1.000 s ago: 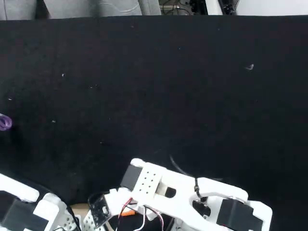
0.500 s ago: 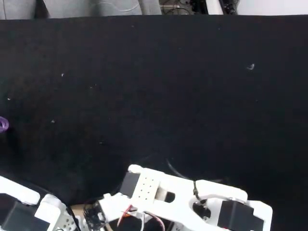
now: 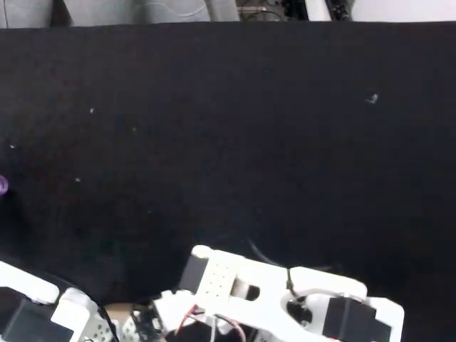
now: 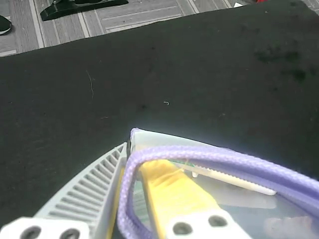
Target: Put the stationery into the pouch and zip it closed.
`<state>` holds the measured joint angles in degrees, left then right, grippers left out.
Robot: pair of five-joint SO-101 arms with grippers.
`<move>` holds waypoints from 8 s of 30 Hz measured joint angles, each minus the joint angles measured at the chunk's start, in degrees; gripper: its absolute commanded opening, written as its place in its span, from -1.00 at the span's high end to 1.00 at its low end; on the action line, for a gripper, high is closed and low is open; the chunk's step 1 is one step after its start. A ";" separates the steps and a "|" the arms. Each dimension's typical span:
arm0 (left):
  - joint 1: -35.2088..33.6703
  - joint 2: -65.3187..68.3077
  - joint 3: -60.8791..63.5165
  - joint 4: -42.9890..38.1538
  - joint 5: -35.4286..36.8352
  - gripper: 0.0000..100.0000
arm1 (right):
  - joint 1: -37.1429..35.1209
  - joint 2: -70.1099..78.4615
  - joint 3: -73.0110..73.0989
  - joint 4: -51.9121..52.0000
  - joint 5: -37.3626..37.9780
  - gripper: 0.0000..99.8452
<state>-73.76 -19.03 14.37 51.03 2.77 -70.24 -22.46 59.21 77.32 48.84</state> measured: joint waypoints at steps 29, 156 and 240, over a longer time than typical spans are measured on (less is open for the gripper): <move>0.00 -0.09 0.97 -0.79 0.00 0.95 | 3.96 0.09 -15.91 9.58 -2.64 0.60; -5.80 -5.63 -6.59 10.20 -6.33 0.94 | 14.86 20.31 -27.34 2.37 6.59 0.60; -5.71 -5.63 -6.59 10.20 -6.33 0.94 | 0.00 20.31 -20.75 21.63 14.68 0.60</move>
<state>-79.47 -24.66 7.78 61.23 -3.56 -70.24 -2.15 38.46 98.95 63.52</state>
